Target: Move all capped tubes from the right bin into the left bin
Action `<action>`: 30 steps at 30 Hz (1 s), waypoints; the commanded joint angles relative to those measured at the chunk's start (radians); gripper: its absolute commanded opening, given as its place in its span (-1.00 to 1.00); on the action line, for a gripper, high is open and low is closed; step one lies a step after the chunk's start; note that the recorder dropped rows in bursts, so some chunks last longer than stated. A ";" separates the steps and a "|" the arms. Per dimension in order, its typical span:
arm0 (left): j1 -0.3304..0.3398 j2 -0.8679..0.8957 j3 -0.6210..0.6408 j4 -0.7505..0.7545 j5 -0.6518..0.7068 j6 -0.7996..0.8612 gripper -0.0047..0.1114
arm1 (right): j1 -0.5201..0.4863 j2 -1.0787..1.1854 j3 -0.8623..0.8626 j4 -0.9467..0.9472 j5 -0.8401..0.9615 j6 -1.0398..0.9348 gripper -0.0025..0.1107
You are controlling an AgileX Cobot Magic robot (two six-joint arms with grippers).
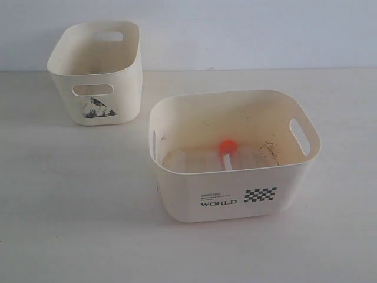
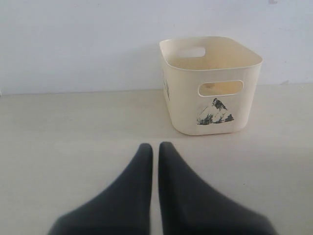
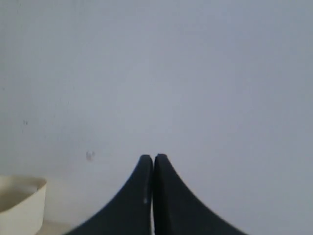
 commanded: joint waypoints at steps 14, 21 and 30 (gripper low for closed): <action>0.000 0.000 -0.004 0.002 -0.002 -0.010 -0.84 | 0.000 0.482 -0.229 0.024 0.007 0.057 -0.96; 0.000 0.000 -0.004 0.002 0.000 -0.010 -0.84 | 0.011 0.687 -0.292 0.024 0.113 0.047 -0.96; 0.000 0.000 -0.004 0.002 0.000 -0.010 -0.84 | 0.250 0.951 -0.527 0.024 0.307 0.060 -0.96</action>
